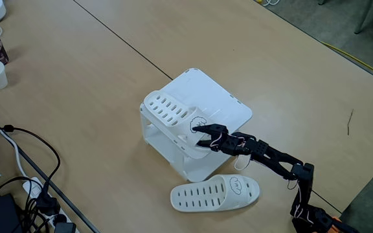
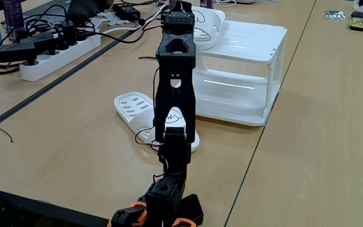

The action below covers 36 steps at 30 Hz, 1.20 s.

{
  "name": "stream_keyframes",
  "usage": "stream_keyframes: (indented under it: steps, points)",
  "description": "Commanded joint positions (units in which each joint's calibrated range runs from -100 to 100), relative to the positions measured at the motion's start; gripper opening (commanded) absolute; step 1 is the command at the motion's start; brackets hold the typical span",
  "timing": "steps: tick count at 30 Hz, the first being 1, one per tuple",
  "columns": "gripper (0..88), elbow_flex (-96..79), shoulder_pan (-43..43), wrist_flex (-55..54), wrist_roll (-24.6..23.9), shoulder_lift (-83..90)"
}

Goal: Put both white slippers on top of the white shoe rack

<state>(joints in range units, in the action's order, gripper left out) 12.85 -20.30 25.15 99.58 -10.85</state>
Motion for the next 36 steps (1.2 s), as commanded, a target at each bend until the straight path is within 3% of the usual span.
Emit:
stream_keyframes:
  steps: [1, 21, 36]
  points:
    - [23.9, 4.07, 0.65, -0.82, 0.42, 2.31]
    - [24.2, 3.80, 0.89, -0.04, 0.42, 8.28]
    - [24.2, -13.43, 0.97, -0.13, 0.42, 19.97]
